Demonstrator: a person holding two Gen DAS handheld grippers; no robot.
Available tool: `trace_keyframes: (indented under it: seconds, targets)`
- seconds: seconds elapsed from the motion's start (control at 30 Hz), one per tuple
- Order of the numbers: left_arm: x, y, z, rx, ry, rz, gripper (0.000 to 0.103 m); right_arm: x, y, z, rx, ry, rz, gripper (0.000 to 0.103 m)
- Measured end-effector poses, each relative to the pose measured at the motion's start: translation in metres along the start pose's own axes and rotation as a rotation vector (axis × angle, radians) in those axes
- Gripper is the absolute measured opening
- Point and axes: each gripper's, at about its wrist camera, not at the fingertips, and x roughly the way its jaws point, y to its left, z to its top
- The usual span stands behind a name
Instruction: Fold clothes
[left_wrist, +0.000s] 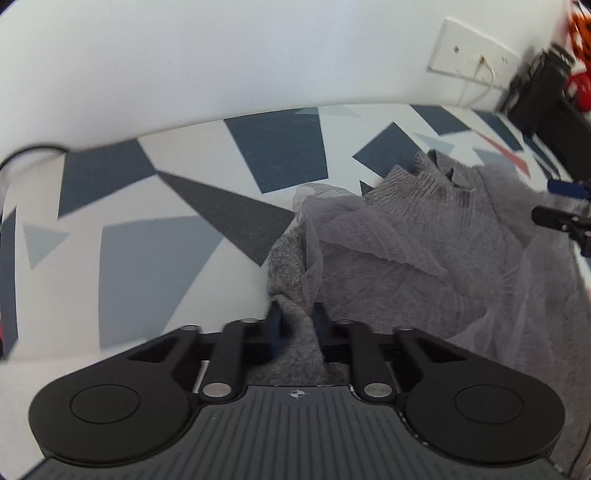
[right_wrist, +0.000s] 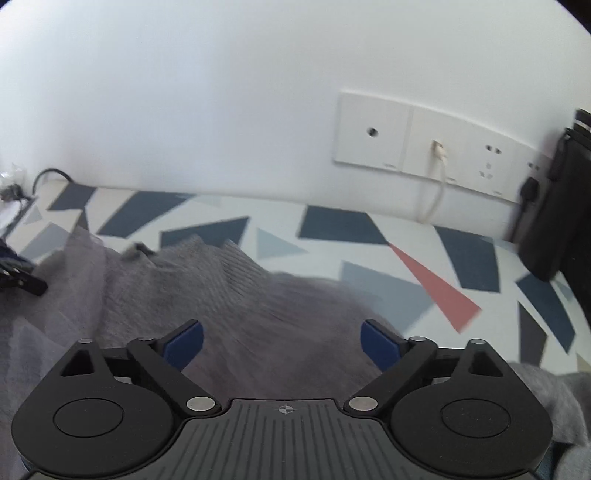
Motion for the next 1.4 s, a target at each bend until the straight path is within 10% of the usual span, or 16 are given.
trace_keyframes:
  seconds: [0.43, 0.5, 0.53, 0.57, 0.83, 1.13, 1.4]
  targets:
    - [-0.008, 0.013, -0.017, -0.142, -0.099, 0.082, 0.02, 0.064, 0.029, -0.01, 0.013, 0.096, -0.004, 0.102]
    - [-0.008, 0.009, -0.016, -0.134, -0.1, 0.086, 0.034, 0.059, 0.029, -0.01, 0.016, 0.087, -0.017, 0.102]
    - [-0.009, 0.004, -0.017, -0.113, -0.092, 0.105, 0.075, 0.056, 0.03, -0.01, 0.017, 0.083, -0.024, 0.102]
    - [-0.011, -0.002, -0.019, -0.089, -0.09, 0.123, 0.092, 0.054, 0.03, -0.009, 0.019, 0.079, -0.03, 0.102]
    - [-0.071, -0.068, -0.056, -0.07, -0.158, 0.095, 0.099, -0.022, -0.014, -0.041, 0.031, -0.015, -0.136, 0.102]
    - [-0.052, -0.126, -0.1, -0.111, -0.026, 0.155, 0.101, -0.099, -0.124, -0.128, 0.228, -0.001, -0.509, 0.1]
    - [-0.034, -0.141, -0.111, -0.18, 0.016, 0.231, 0.103, -0.093, -0.174, -0.153, 0.311, 0.003, -0.543, 0.081]
